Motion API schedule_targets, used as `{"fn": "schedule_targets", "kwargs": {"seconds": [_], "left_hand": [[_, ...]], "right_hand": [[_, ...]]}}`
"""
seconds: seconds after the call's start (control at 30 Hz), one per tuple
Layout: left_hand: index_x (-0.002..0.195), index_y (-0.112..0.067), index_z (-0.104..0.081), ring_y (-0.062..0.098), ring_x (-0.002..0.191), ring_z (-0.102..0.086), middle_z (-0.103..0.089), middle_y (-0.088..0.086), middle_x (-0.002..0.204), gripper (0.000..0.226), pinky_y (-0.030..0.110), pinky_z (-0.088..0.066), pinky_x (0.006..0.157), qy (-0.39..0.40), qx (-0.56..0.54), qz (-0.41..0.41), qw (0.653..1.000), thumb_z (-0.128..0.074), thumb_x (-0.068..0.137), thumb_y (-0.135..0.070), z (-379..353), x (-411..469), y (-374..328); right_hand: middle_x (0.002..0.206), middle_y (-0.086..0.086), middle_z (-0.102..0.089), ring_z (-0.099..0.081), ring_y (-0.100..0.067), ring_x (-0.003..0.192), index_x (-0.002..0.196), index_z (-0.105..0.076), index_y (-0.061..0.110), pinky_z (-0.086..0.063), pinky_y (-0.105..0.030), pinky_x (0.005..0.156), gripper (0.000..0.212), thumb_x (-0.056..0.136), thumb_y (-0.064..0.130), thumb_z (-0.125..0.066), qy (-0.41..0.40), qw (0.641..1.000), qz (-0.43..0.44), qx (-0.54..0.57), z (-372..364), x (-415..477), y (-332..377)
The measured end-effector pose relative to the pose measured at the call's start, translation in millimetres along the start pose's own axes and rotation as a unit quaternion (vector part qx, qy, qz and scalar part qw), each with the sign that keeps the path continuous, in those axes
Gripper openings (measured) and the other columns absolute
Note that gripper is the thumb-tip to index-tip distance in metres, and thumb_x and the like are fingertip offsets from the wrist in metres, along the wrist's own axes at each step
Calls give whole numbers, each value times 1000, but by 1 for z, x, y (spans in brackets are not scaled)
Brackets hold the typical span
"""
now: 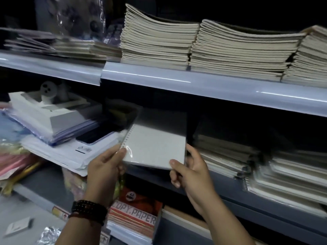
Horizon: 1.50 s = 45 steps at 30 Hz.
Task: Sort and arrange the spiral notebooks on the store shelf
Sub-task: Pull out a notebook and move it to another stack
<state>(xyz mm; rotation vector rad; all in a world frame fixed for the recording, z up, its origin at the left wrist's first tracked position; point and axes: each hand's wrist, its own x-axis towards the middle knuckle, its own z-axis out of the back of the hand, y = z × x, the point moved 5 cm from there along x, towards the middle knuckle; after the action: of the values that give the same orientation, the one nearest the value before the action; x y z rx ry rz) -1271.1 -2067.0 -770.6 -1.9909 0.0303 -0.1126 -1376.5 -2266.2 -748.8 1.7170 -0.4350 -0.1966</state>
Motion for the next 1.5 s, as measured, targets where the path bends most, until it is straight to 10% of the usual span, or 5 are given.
{"fn": "schedule_targets", "kwargs": {"seconds": [0.23, 0.4, 0.6, 0.97, 1.5], "left_hand": [[102, -9, -77, 17, 74, -72, -75, 8, 82, 24, 22, -60, 71, -92, 21, -87, 992, -75, 89, -29, 11, 21, -6], [106, -16, -76, 18, 93, -75, -78, 2, 100, 23, 34, -60, 87, -144, 23, -99, 984, -79, 86, -27, 17, 33, 1], [122, -29, -68, -12, 92, -67, -70, -19, 105, 28, 14, -55, 83, -129, 122, -167, 970, -69, 95, -24, 8, 45, -3], [152, -37, -40, 3, 138, -43, -42, -16, 154, 54, 25, -38, 108, 22, 328, -147, 933, -57, 101, -30, 2, 70, 9], [103, -36, -68, -2, 89, -63, -66, -22, 98, 24, 20, -47, 77, 182, 473, -270, 819, -73, 86, -20, -53, -53, 17]], "right_hand": [[70, -2, -61, -53, -13, 60, 130, -53, 23, -45, -29, 55, 41, 92, 23, -70, -77, 996, 1, -48, -23, 31, -24], [139, 15, -53, -52, -5, 126, 148, -42, 35, -45, -34, 108, 85, 74, 55, -79, -69, 986, 13, -154, -21, 42, -34], [109, 13, -52, -55, -6, 98, 129, -56, 22, -46, -20, 83, 61, 80, 53, -75, -99, 960, 67, -254, -22, 66, -32], [105, 9, -47, -54, -4, 87, 126, -50, 38, -39, -10, 68, 46, 87, 54, -68, -81, 950, 39, -300, -7, 87, -45], [113, 26, -45, -50, -1, 109, 126, -54, 39, -41, -10, 84, 27, 99, 34, -57, -71, 866, 159, -469, 112, -60, 34]]}}
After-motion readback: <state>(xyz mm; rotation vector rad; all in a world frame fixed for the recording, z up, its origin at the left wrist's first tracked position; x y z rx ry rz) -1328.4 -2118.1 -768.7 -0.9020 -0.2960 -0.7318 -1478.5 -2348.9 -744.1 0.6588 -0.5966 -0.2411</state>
